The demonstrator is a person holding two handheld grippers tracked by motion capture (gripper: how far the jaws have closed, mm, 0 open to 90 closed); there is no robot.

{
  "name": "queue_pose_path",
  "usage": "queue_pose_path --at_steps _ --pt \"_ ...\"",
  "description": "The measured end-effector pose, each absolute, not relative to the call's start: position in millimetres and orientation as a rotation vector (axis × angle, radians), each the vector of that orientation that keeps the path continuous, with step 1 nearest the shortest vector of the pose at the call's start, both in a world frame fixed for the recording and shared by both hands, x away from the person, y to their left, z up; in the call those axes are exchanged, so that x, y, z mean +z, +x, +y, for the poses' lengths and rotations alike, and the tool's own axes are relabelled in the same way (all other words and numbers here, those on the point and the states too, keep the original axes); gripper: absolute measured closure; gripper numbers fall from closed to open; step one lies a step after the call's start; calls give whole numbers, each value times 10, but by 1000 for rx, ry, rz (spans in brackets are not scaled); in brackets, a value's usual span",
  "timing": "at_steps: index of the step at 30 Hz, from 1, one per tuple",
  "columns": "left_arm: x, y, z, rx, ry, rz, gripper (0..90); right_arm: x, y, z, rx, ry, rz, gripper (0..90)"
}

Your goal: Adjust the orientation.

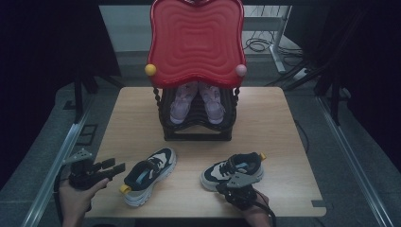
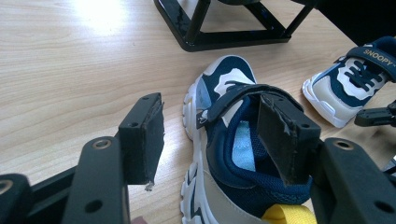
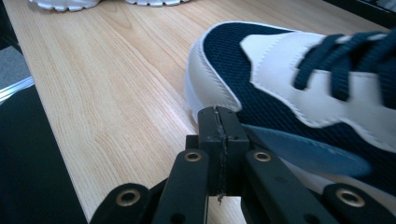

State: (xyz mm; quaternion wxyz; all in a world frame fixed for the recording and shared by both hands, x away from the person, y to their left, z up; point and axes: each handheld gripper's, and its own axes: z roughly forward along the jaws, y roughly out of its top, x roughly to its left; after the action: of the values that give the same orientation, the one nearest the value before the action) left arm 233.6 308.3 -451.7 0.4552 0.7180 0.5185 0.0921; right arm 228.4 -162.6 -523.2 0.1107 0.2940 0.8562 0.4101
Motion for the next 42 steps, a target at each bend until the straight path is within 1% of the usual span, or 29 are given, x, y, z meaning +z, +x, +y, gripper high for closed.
queue_pose_path --at_steps 19,34,38,42 --pt "-4508 2327 3117 235 1765 1286 414 -5288 2431 -1371 1215 974 2409 899" --pt "-4507 2325 3129 238 1768 1288 413 -5320 2554 -1196 1194 967 2418 898" --pt "-4498 2315 3141 243 1765 1286 413 -5222 2499 -1259 1237 945 2402 897" --pt "-4508 2323 3136 243 1765 1287 413 -5030 2461 -1404 1307 947 2339 898"
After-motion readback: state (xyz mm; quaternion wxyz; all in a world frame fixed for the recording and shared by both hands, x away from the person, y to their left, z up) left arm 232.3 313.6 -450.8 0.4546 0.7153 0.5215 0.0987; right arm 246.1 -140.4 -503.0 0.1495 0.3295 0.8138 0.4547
